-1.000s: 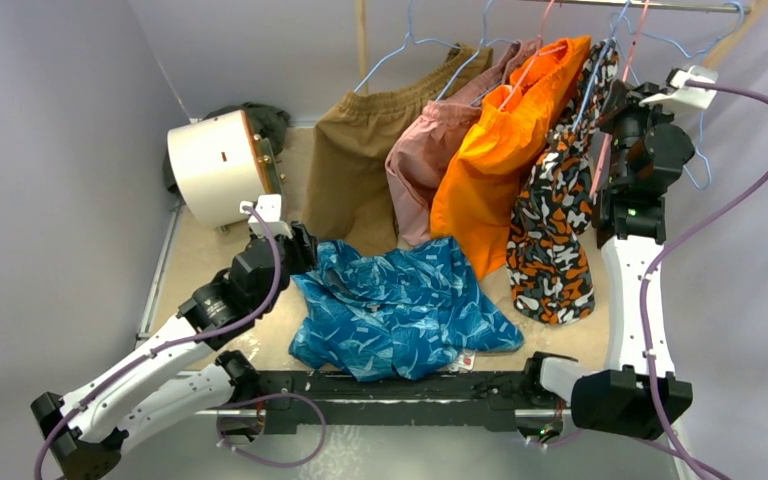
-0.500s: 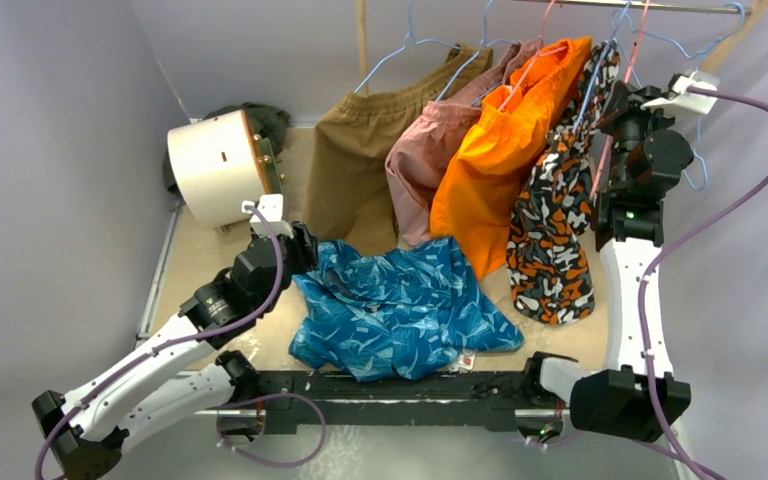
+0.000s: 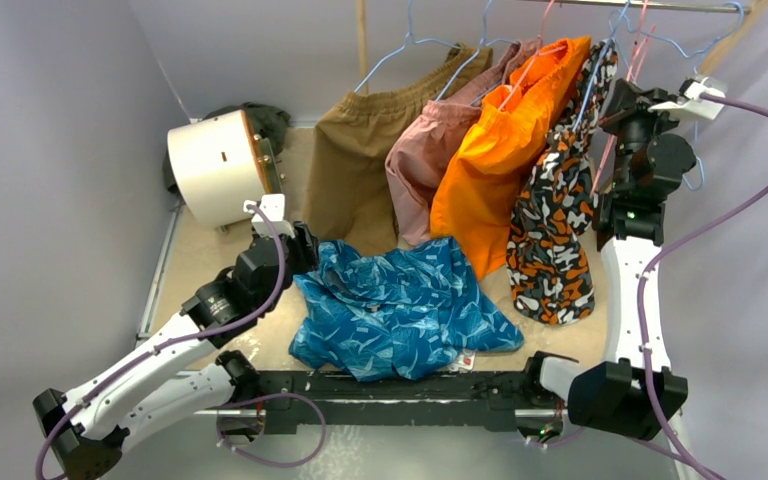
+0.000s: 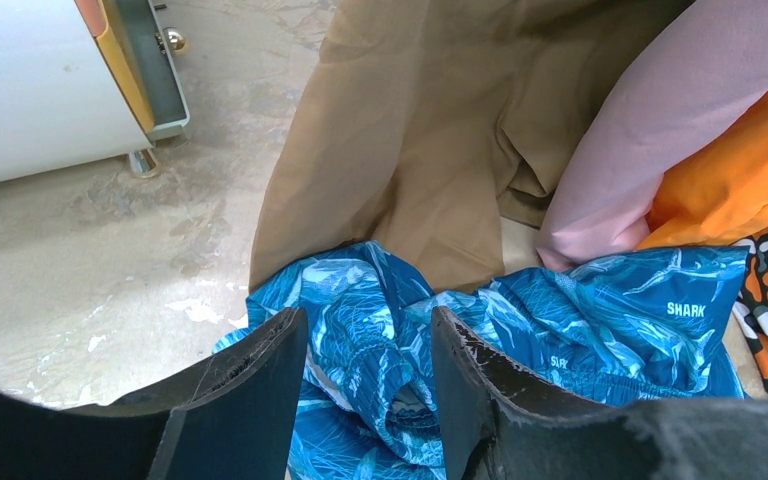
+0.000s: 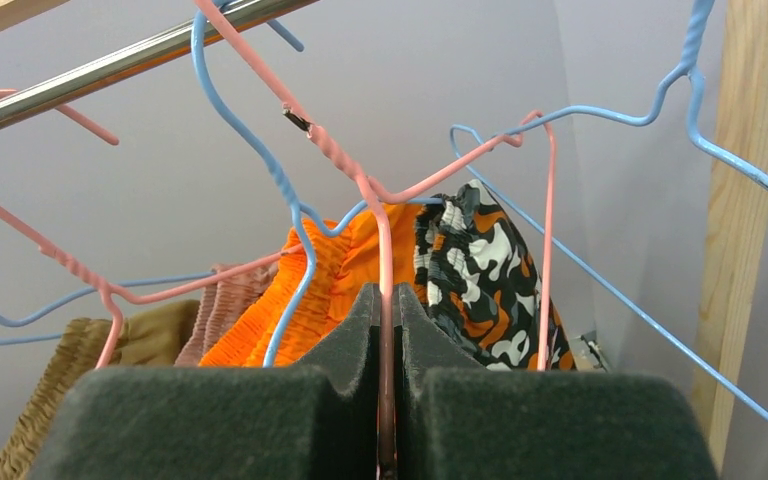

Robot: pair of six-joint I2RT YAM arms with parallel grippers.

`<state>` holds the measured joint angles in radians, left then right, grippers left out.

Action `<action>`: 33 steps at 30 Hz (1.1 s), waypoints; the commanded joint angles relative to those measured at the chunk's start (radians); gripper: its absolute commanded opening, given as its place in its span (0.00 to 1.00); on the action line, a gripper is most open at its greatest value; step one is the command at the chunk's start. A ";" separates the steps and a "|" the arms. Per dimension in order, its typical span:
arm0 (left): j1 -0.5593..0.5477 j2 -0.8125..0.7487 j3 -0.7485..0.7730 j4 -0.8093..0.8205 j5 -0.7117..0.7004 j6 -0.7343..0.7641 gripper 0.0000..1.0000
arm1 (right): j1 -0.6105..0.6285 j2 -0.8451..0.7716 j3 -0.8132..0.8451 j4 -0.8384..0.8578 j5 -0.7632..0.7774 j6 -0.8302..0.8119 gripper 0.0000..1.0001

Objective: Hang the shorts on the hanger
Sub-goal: Pick up the hanger from the clothesline.

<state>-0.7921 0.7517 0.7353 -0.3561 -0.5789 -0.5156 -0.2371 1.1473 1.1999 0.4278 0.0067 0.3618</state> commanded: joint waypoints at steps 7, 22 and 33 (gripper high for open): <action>0.009 0.002 0.039 0.040 0.007 -0.015 0.48 | -0.004 -0.026 0.068 0.164 -0.092 0.027 0.00; 0.011 0.015 0.037 0.038 0.011 -0.015 0.48 | -0.007 -0.074 -0.046 0.249 -0.131 0.028 0.00; 0.012 0.027 0.039 0.044 0.018 -0.016 0.48 | -0.013 -0.058 -0.040 0.149 -0.076 -0.026 0.07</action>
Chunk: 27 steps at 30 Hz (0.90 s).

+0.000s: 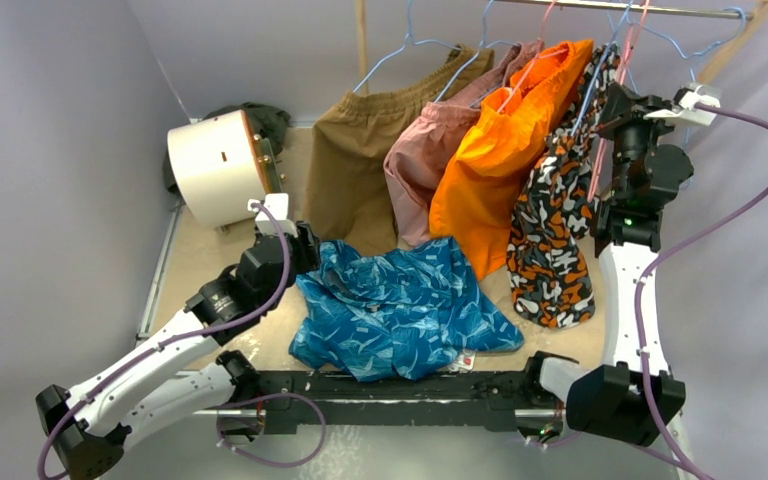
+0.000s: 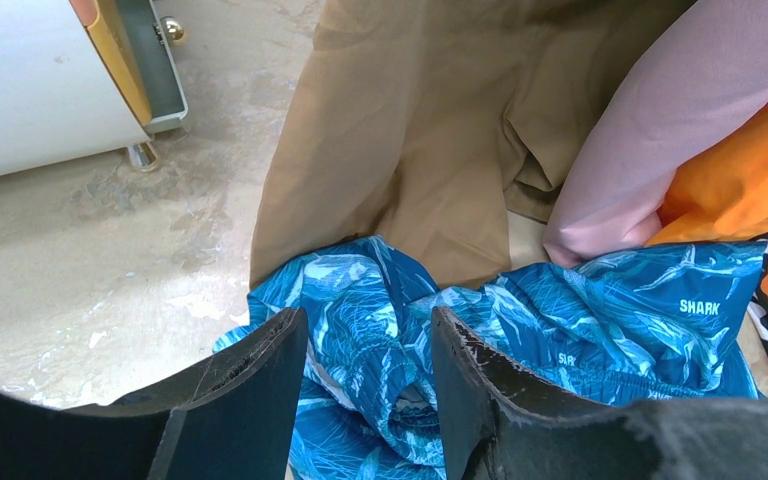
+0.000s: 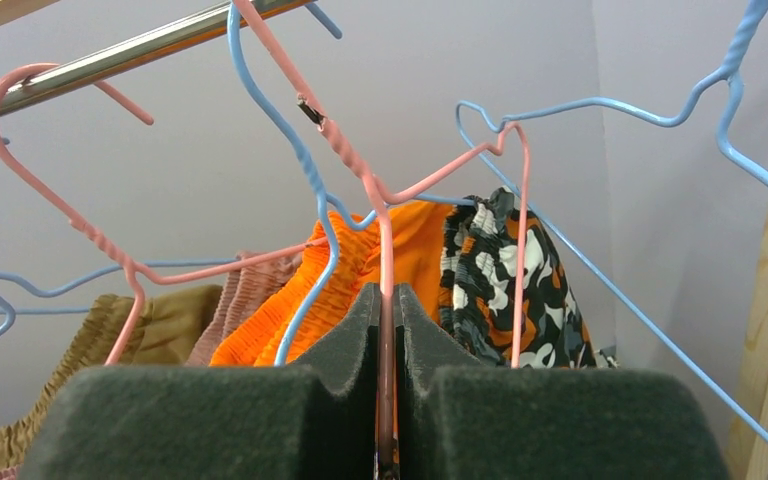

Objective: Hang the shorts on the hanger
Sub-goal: Pick up the hanger from the clothesline.

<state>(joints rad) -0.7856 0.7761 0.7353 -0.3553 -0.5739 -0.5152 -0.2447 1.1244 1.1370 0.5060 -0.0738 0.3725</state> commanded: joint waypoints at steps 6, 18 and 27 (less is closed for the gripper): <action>0.008 0.004 0.039 0.047 0.025 -0.018 0.48 | -0.005 -0.051 0.033 0.041 -0.003 -0.081 0.29; 0.011 -0.008 0.039 0.044 0.030 -0.020 0.48 | -0.005 -0.066 0.122 -0.053 -0.006 -0.124 0.42; 0.011 -0.009 0.039 0.043 0.031 -0.020 0.48 | -0.005 0.050 0.300 -0.224 0.066 -0.050 0.51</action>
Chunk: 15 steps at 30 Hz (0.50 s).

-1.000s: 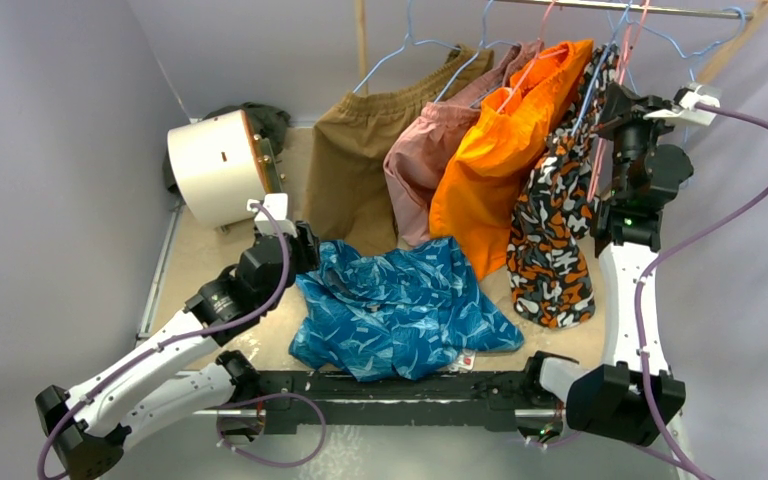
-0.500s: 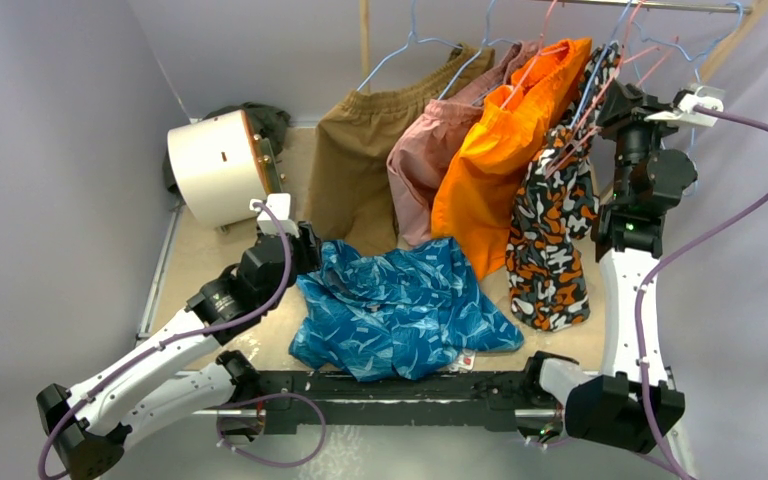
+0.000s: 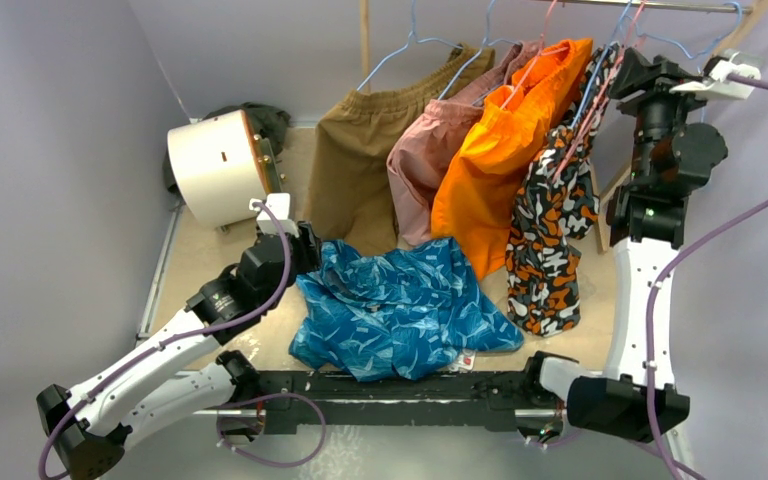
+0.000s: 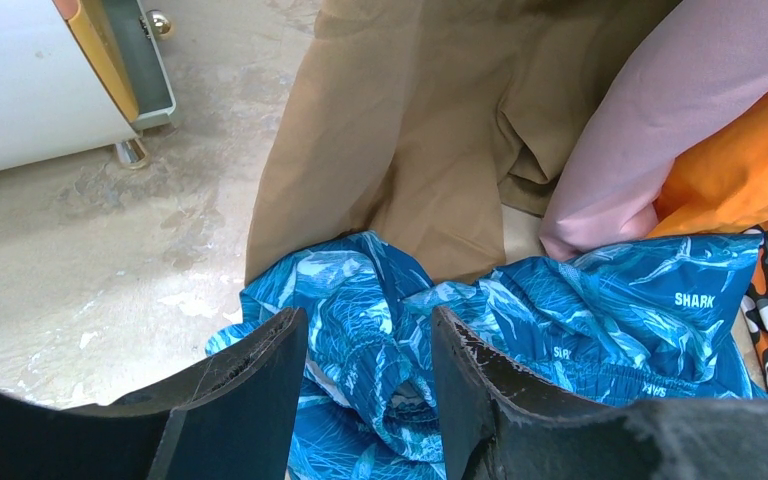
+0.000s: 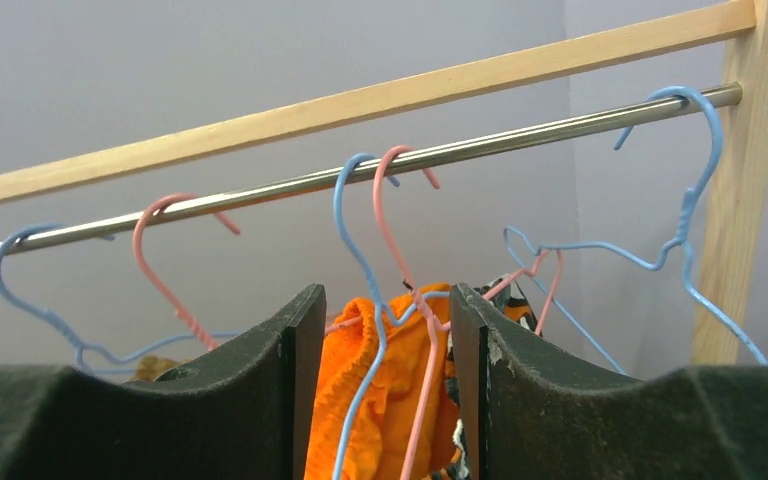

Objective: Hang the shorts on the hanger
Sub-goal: Pick up the hanger from the clothesline.

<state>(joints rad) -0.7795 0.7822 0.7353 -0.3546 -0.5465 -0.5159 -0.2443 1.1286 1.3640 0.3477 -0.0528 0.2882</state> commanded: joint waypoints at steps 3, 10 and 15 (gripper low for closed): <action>0.006 -0.017 0.039 0.041 0.000 -0.018 0.48 | -0.005 0.072 0.097 -0.076 0.037 0.042 0.51; 0.007 -0.015 0.039 0.042 0.006 -0.018 0.48 | -0.006 0.077 0.098 -0.076 0.035 0.038 0.55; 0.006 -0.013 0.039 0.043 0.008 -0.019 0.48 | -0.006 0.094 0.105 -0.090 0.065 0.034 0.53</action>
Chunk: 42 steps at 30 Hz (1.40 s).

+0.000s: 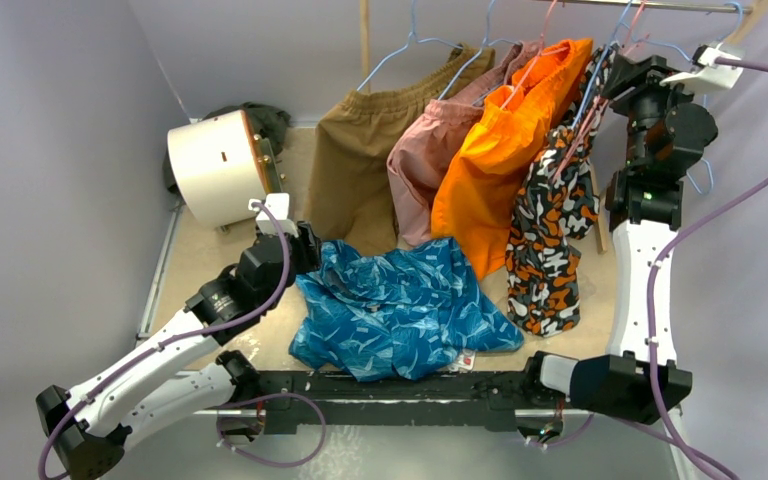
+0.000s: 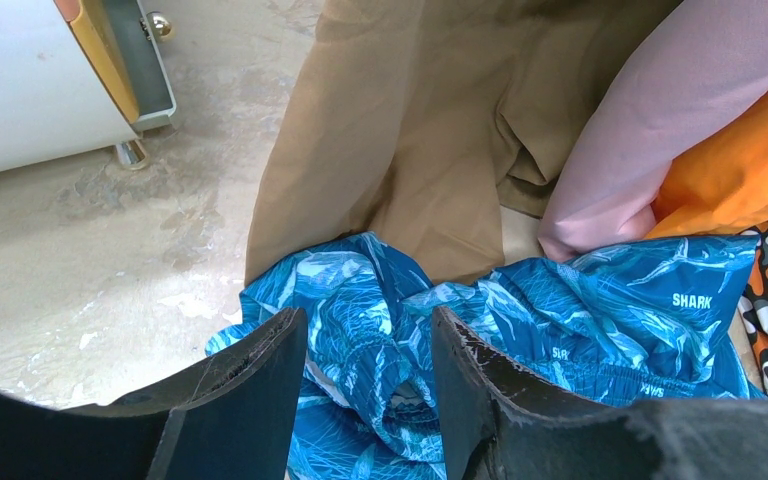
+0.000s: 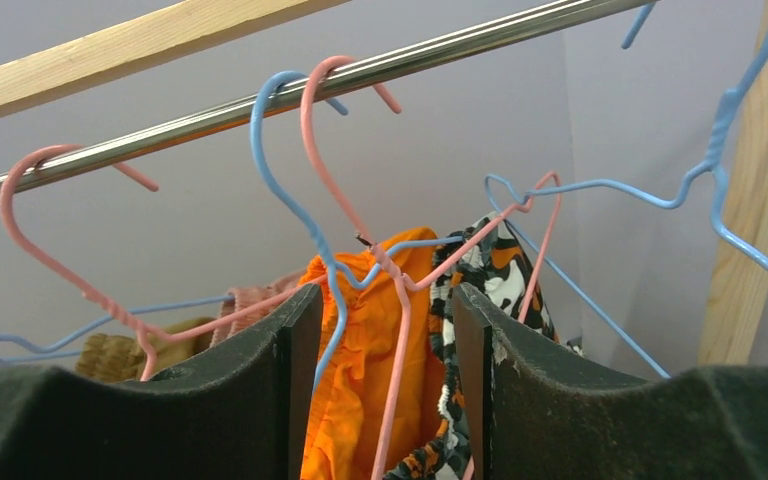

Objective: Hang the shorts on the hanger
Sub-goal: Pick up the hanger from the clothesline.

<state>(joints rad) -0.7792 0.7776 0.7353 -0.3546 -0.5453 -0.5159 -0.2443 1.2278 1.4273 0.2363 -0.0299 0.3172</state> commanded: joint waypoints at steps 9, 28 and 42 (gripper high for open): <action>0.008 -0.002 0.039 0.042 0.004 -0.019 0.48 | -0.006 0.076 0.096 0.027 0.026 0.015 0.53; 0.019 0.006 0.039 0.049 0.030 -0.025 0.48 | -0.006 0.092 0.093 0.017 0.102 0.004 0.37; 0.025 0.010 0.041 0.051 0.034 -0.026 0.48 | -0.006 0.044 0.014 0.068 0.146 0.037 0.50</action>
<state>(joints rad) -0.7647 0.7891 0.7353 -0.3527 -0.5220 -0.5316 -0.2447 1.3674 1.4986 0.2161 0.0631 0.3340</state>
